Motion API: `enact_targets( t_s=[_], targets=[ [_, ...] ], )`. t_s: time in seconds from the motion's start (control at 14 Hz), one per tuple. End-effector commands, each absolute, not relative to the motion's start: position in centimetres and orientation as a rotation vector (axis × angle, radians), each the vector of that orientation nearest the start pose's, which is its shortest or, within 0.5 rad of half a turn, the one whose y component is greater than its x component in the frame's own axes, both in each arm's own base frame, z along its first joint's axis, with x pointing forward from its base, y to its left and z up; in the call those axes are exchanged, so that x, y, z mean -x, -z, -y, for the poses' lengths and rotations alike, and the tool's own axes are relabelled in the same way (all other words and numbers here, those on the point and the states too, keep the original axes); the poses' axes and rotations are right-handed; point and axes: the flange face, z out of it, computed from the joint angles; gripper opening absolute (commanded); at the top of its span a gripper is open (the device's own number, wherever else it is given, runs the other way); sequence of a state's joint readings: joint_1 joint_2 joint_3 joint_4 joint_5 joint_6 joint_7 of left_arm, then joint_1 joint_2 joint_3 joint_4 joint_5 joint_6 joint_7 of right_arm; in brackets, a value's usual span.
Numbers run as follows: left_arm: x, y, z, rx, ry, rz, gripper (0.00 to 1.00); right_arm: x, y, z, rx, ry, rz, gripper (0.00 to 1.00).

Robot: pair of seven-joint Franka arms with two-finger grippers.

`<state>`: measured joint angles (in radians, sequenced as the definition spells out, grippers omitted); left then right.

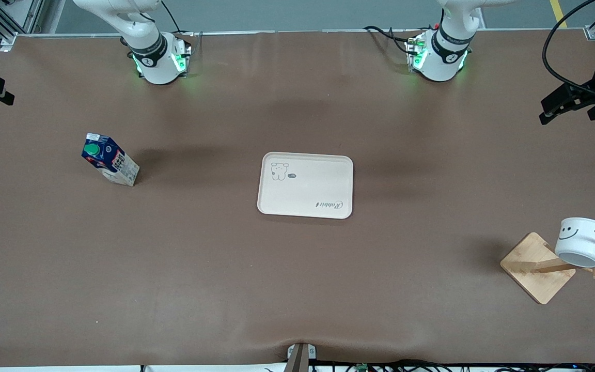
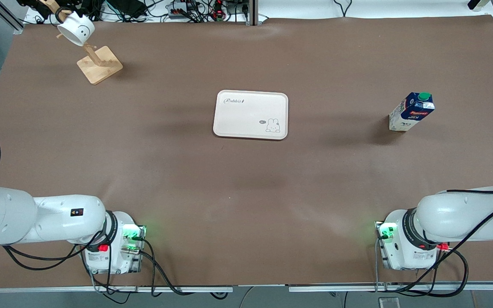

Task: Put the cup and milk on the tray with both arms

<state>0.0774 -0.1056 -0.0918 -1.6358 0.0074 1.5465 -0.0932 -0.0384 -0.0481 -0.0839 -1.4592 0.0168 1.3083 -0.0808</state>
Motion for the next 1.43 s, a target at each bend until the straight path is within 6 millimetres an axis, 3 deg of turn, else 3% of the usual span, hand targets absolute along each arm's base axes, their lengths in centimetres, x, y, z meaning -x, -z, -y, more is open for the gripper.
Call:
enact_targets(
  t_s=[0.0, 0.14, 0.29, 0.36, 0.5, 0.57, 0.64, 0.93, 1.0, 1.07, 1.21, 1.29, 1.36],
  targets=[
    [-51.9, -65.5, 0.6, 3.134, 0.021, 0.101, 1.0, -50.5, -68.1, 6.5, 3.111, -0.155, -0.074, 1.0],
    [-53.0, -66.6, -0.6, 3.129, 0.065, 0.137, 1.0, -50.7, -67.8, 6.6, 3.11, -0.166, -0.077, 1.0],
    [-55.1, -66.2, -3.1, 3.133, 0.068, 0.192, 1.0, -50.9, -67.6, 6.6, 3.109, -0.166, -0.079, 1.0],
    [-55.5, -66.2, -3.4, 3.126, 0.082, 0.193, 1.0, -51.4, -67.0, 6.7, 3.107, -0.185, -0.074, 1.0],
    [-56.1, -64.9, -4.4, 3.127, 0.094, 0.24, 1.0, -51.9, -66.5, 6.6, 3.106, -0.204, -0.065, 1.0],
    [-56.2, -64.3, -6.1, 3.128, 0.12, 0.288, 1.0, -52.0, -66.2, 6.4, 3.106, -0.211, -0.062, 1.0],
    [-56.0, -63.0, -7.8, 3.128, 0.14, 0.34, 1.0, -51.9, -66.4, 6.6, 3.106, -0.207, -0.069, 1.0],
    [-54.5, -58.3, -11.3, 3.177, 0.303, 0.526, 1.0, -53.1, -65.1, 6.5, 3.124, -0.223, -0.054, 1.0],
    [-54.2, -57.2, -11.3, 3.194, 0.36, 0.567, 1.0, -53.6, -64.3, 6.5, 3.122, -0.235, -0.054, 1.0],
    [-53.9, -55.9, -11.4, 3.189, 0.403, 0.591, 1.0, -54.9, -62.1, 6.3, 3.121, -0.3, -0.045, 1.0],
    [-53.5, -53.2, -11.7, 3.16, 0.497, 0.621, 1.0, -55.6, -60.6, 7.2, 3.123, -0.341, -0.069, 1.0],
    [-53.4, -52.1, -11.7, 3.141, 0.557, 0.629, 1.0, -56.8, -57.6, 7.5, 3.114, -0.432, -0.074, 1.0],
    [-53.4, -51.4, -11.6, 3.127, 0.604, 0.626, 1.0, -57.6, -56.1, 7.7, 3.111, -0.467, -0.076, 1.0]
  ],
)
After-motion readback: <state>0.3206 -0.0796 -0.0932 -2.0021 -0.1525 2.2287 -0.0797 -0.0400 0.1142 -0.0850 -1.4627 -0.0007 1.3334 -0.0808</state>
